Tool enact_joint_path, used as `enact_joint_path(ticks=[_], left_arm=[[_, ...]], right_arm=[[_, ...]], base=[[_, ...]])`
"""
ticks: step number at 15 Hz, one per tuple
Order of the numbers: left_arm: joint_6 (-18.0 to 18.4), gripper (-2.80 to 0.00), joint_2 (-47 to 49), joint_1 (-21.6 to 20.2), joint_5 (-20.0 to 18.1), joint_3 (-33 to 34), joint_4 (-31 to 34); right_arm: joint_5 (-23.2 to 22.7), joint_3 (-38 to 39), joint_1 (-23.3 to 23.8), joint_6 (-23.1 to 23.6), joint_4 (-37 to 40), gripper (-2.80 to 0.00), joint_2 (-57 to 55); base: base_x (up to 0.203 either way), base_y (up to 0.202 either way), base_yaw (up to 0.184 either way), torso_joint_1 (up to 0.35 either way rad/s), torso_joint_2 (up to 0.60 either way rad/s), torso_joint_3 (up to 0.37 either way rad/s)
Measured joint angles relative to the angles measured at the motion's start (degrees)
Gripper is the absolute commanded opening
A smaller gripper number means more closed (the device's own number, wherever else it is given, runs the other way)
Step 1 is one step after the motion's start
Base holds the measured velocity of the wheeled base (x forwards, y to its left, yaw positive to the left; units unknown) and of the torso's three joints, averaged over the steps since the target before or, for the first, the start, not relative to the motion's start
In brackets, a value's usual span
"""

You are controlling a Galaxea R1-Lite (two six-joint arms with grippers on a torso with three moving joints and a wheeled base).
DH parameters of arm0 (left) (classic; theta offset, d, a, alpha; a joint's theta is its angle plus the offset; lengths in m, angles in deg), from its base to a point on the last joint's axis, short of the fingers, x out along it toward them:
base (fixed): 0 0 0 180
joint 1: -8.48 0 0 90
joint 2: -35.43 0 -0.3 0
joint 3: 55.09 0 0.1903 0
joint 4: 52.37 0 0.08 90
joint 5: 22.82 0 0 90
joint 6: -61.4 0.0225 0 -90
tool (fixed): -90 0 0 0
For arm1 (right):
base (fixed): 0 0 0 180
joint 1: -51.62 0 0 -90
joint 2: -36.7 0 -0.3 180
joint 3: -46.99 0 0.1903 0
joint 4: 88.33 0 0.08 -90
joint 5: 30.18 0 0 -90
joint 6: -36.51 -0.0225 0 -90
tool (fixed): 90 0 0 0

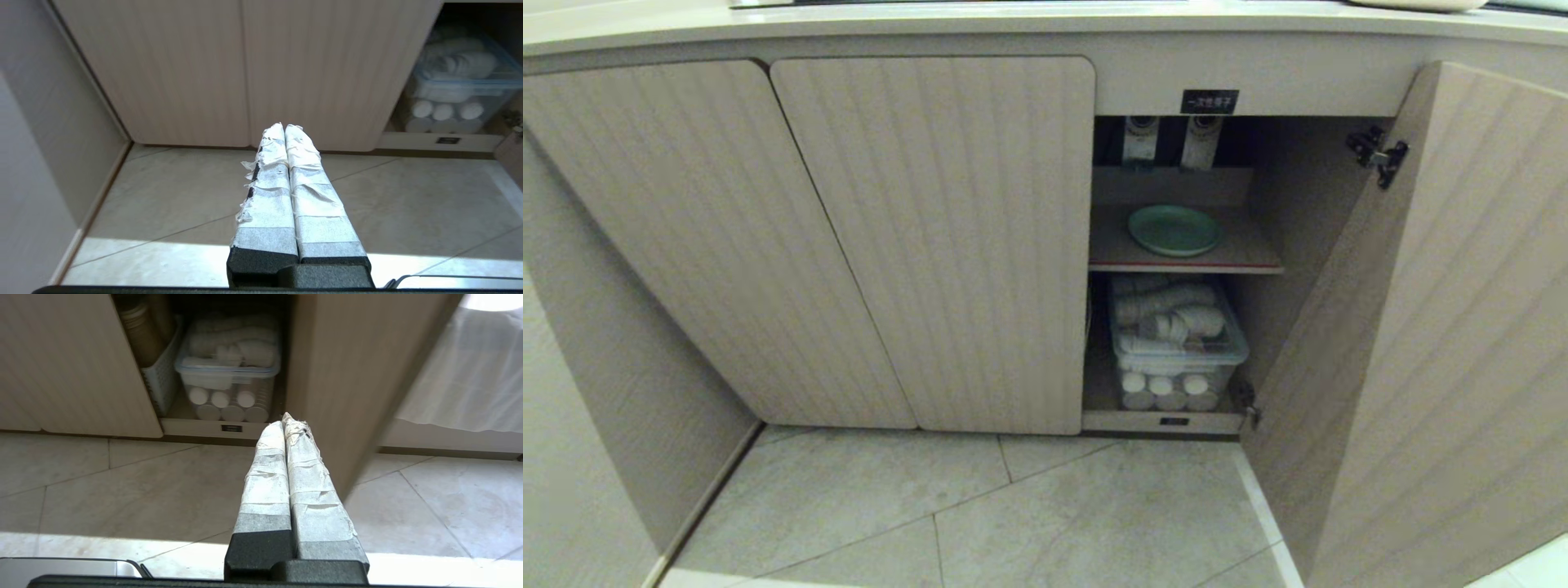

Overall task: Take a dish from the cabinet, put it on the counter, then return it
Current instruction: Take the plate from the cabinet

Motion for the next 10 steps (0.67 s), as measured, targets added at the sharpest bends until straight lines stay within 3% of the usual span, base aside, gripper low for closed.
enact_joint_path(ticks=[10], left_arm=[[0.04, -2.8, 0.0, -0.05, -0.07, 0.0, 0.0]], right_arm=[[-0.01, 0.0, -0.07, 0.02, 0.01, -2.8, 0.0]], base=[[0.0, 0.006, 0.0, 0.0, 0.0, 0.0]])
